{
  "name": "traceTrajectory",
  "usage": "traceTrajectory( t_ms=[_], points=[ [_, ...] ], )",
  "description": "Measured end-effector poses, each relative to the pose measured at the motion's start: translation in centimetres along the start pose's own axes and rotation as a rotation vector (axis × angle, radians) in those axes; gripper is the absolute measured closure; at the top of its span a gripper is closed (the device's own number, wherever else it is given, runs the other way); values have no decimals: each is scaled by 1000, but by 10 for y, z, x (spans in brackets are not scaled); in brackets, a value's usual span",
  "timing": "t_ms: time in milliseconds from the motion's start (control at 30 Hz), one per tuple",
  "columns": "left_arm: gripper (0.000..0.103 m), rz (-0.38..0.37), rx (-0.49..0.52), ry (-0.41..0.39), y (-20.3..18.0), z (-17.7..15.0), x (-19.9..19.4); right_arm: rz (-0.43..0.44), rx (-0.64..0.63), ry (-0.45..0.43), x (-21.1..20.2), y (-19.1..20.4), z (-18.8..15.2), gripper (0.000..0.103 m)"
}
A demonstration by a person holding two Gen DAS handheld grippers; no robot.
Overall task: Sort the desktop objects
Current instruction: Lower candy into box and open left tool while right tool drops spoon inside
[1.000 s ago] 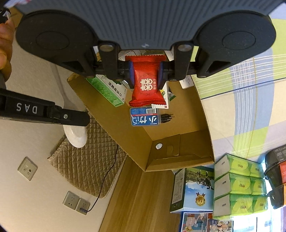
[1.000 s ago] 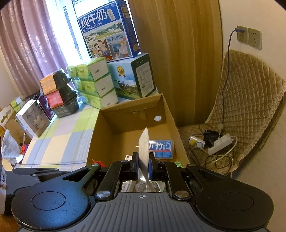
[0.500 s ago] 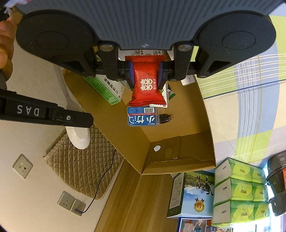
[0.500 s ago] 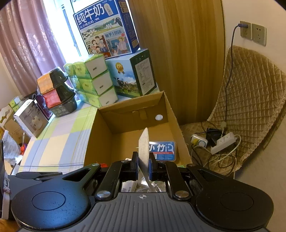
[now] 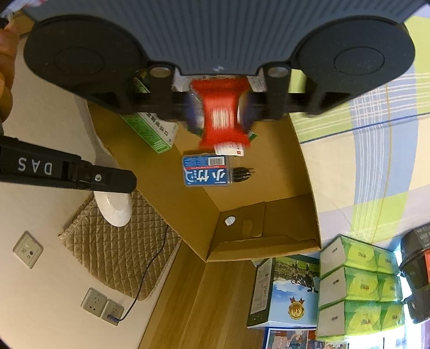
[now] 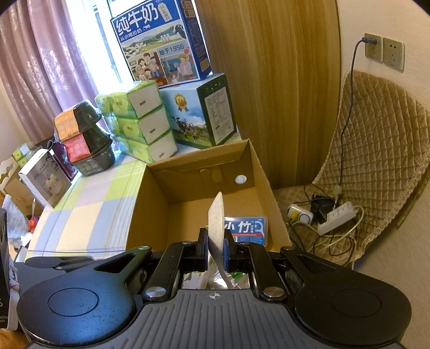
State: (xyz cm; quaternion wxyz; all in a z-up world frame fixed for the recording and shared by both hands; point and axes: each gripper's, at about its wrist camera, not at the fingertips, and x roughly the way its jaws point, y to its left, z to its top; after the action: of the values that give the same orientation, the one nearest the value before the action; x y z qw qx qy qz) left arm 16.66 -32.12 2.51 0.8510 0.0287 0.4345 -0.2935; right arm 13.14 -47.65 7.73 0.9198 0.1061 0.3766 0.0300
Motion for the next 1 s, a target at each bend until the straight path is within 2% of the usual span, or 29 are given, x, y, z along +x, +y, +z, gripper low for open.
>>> traceTrajectory(
  t_ms=[767,900,933,967,1000],
  points=[
    [44,17,-29,-13,22,-10,-13,16,-18,4,16,13,6,96],
    [43,20,-31,-15,24,-10,-13,28,-7,-41,16,14,9,95],
    [40,22,-33,-15,25,-10,-14,27,6,-46,16,12,10,84],
    [36,24,-36,-17,26,-10,-14,36,28,-47,16,10,10,68],
    [35,27,-38,-19,27,-10,-14,50,45,-52,16,7,11,32]
  ],
)
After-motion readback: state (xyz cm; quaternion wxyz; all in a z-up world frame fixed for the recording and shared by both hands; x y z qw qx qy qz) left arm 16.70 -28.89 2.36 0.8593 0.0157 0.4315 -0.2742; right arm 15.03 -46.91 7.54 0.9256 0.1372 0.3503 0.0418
